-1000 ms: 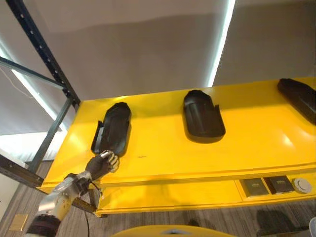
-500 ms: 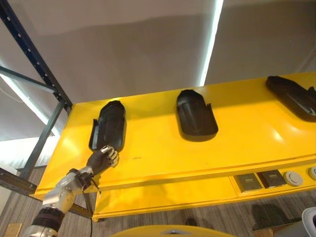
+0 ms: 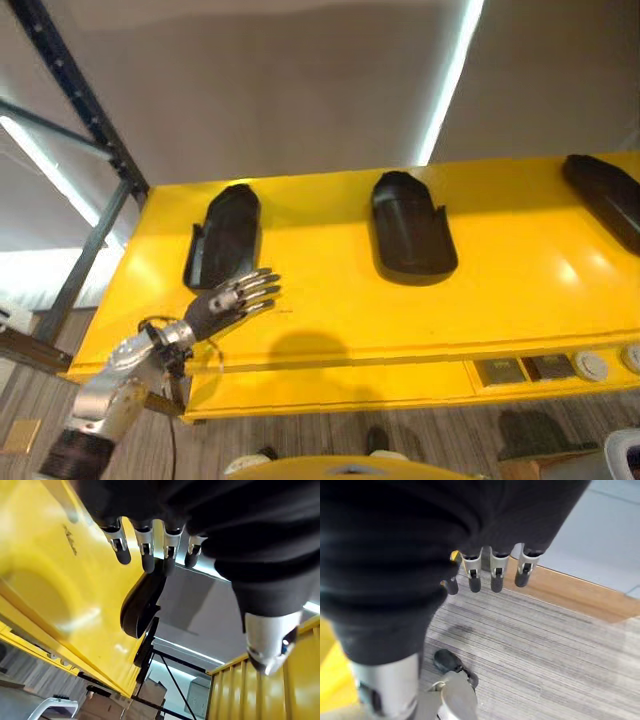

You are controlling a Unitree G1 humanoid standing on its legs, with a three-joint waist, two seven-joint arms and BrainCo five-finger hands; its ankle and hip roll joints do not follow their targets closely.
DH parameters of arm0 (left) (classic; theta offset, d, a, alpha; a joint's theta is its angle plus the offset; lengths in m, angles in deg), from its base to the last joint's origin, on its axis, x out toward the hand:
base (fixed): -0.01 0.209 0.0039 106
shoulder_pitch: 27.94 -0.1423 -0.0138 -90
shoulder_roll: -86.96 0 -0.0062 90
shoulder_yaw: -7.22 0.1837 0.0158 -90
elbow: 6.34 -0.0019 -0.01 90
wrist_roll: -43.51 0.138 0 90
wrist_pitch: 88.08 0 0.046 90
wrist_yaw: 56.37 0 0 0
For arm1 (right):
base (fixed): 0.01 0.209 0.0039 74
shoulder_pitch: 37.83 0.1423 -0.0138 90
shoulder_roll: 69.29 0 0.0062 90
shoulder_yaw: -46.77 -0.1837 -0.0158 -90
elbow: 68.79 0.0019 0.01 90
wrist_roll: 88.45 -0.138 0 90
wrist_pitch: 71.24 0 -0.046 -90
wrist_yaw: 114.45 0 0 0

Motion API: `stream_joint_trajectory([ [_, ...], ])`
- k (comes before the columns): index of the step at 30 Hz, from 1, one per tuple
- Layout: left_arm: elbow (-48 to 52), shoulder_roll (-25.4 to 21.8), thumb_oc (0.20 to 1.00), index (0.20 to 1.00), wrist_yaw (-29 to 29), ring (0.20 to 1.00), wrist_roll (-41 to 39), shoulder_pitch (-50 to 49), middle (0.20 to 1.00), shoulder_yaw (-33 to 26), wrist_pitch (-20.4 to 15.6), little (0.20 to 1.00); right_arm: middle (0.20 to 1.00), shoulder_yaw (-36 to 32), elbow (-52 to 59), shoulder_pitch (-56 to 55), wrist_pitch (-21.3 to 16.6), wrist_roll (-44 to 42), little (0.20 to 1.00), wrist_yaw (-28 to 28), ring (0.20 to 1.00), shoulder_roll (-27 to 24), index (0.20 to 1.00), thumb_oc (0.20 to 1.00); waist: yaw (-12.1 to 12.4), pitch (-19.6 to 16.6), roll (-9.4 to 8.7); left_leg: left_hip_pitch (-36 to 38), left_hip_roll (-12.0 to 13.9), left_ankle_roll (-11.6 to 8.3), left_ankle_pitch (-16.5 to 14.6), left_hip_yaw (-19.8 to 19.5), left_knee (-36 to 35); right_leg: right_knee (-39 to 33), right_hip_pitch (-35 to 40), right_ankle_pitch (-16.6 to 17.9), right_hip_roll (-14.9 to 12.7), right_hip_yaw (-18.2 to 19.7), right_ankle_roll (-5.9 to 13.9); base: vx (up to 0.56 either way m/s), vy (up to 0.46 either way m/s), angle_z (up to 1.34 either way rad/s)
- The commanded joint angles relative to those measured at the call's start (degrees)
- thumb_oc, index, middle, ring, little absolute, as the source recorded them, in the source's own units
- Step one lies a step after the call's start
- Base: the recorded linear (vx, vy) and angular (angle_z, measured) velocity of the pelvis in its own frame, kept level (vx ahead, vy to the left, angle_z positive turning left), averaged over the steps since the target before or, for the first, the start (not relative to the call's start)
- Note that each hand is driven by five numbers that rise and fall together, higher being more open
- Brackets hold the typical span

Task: Move parts from the plastic box to the shelf.

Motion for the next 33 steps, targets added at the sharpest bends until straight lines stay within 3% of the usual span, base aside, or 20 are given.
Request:
stream_joint_trajectory([
  [1, -0.6, -1.2, 1.000, 1.000, -6.0, 1.000, -1.7, 2.8, 1.000, 0.1, 0.0, 1.000, 1.000, 1.8, -2.7, 3.2, -0.8, -1.4, 1.000, -0.6, 1.000, -0.8, 1.000, 1.000, -0.2, -0.5, -0.67, -4.0, -0.7, 2.26, -2.0, 0.8, 4.9, 3.5, 1.1, -3.4, -2.4, -1.5, 2.55, -0.05, -0.022, 0.07],
  [2, 2.9, -1.2, 1.000, 1.000, -8.8, 1.000, -5.4, 1.7, 1.000, 1.0, 0.9, 1.000, 1.000, 2.5, -3.1, 3.8, -0.7, -2.2, 1.000, -0.8, 1.000, -0.5, 1.000, 1.000, 0.6, -0.7, -0.50, -4.0, -0.8, 2.21, -1.8, 0.4, 4.7, 3.3, 1.4, -3.4, -2.6, -2.1, 2.62, -0.04, -0.016, 0.10],
  [8, 5.8, -1.9, 1.000, 1.000, -13.7, 1.000, -8.4, 0.0, 1.000, 1.0, 2.2, 1.000, 1.000, 3.5, -3.3, 4.4, -0.7, -3.1, 1.000, -1.1, 1.000, -0.2, 1.000, 1.000, 1.5, -0.9, -0.39, -4.1, -0.9, 2.24, -1.6, -0.3, 4.4, 3.3, 1.7, -3.5, -2.6, -2.6, 2.60, -0.05, -0.016, 0.11],
  [9, 6.6, -2.3, 1.000, 1.000, -16.2, 1.000, -10.8, -1.2, 1.000, 1.1, 4.7, 1.000, 1.000, 4.0, -3.5, 4.8, -0.7, -3.5, 1.000, -1.2, 1.000, -0.3, 1.000, 1.000, 1.9, -1.0, -0.27, -4.2, -0.9, 2.16, -1.5, -0.6, 4.5, 3.4, 1.7, -3.5, -2.7, -2.7, 2.62, -0.06, -0.013, 0.04],
  [11, 6.3, -2.6, 1.000, 1.000, -17.2, 1.000, -11.8, -2.1, 1.000, 1.2, 6.4, 1.000, 1.000, 4.5, -3.4, 5.0, -0.5, -3.7, 1.000, -1.4, 1.000, -0.3, 1.000, 1.000, 2.1, -1.0, -0.25, -4.3, -1.0, 2.16, -1.5, -0.7, 4.5, 3.4, 1.7, -3.5, -2.7, -2.9, 2.64, -0.06, -0.014, 0.02],
  [15, 4.6, -3.5, 1.000, 1.000, -22.4, 1.000, -10.5, -6.4, 1.000, 1.8, 9.2, 1.000, 1.000, 5.2, -4.0, 5.7, -0.2, -3.8, 1.000, -1.3, 1.000, -1.1, 1.000, 1.000, 3.0, -0.9, -0.15, -4.5, -0.9, 2.13, -1.5, -1.3, 4.5, 3.4, 1.6, -3.6, -2.7, -3.1, 2.60, -0.05, -0.011, 0.03],
  [21, -0.1, -4.7, 1.000, 1.000, -22.9, 1.000, -6.9, -13.8, 1.000, 1.1, 10.1, 1.000, 1.000, 4.7, -4.8, 6.2, -0.8, -4.1, 1.000, 0.1, 1.000, -2.9, 1.000, 1.000, 4.5, -0.5, 0.11, -4.8, -1.0, 2.07, -1.3, -2.3, 4.3, 3.1, 1.7, -3.6, -2.7, -3.8, 2.69, -0.04, -0.005, 0.10],
  [25, -6.9, -5.1, 1.000, 1.000, -21.4, 1.000, -2.7, -18.0, 1.000, 1.6, 7.8, 1.000, 1.000, 4.3, -5.1, 6.5, -1.2, -3.9, 1.000, 1.3, 1.000, -3.5, 1.000, 1.000, 5.1, -0.3, 0.22, -4.7, -1.0, 2.07, -1.2, -2.8, 4.0, 3.0, 1.9, -3.7, -2.5, -4.0, 2.77, 0.00, -0.003, 0.02],
  [26, -13.4, -4.9, 1.000, 1.000, -18.4, 1.000, 0.7, -19.3, 1.000, 2.6, 5.1, 1.000, 1.000, 4.4, -5.4, 7.1, -1.2, -4.1, 1.000, 2.1, 1.000, -3.9, 1.000, 1.000, 5.4, -0.4, 0.23, -4.5, -1.0, 2.11, -1.1, -3.1, 3.7, 3.0, 2.0, -3.8, -2.4, -4.1, 2.82, 0.01, -0.012, 0.09],
  [29, -19.7, -3.8, 1.000, 1.000, -14.0, 1.000, 3.7, -19.7, 1.000, 3.4, 1.0, 1.000, 1.000, 4.3, -5.5, 7.7, -1.0, -4.1, 1.000, 2.7, 1.000, -4.1, 1.000, 1.000, 5.6, -0.5, 0.17, -4.4, -1.0, 2.20, -1.1, -3.3, 3.4, 3.1, 1.9, -4.0, -2.3, -4.1, 2.86, 0.01, -0.008, 0.09],
  [30, -24.9, -2.6, 1.000, 1.000, -10.5, 1.000, 8.0, -19.4, 1.000, 4.0, -3.6, 1.000, 1.000, 4.1, -5.7, 8.1, -0.9, -4.2, 1.000, 3.1, 1.000, -4.1, 1.000, 1.000, 5.6, -0.5, 0.05, -4.4, -0.9, 2.24, -1.0, -3.5, 3.3, 3.3, 1.8, -4.2, -2.2, -3.9, 2.80, 0.02, -0.009, 0.07],
  [33, -30.9, -0.3, 1.000, 1.000, -3.7, 1.000, 10.8, -18.4, 1.000, 5.1, -6.9, 1.000, 1.000, 3.7, -6.2, 8.4, -0.9, -3.9, 1.000, 3.1, 1.000, -3.7, 1.000, 1.000, 5.6, -0.6, -0.05, -4.4, -0.9, 2.20, -0.9, -3.6, 3.2, 3.5, 1.6, -4.3, -2.1, -3.7, 2.70, 0.02, 0.002, 0.07],
])
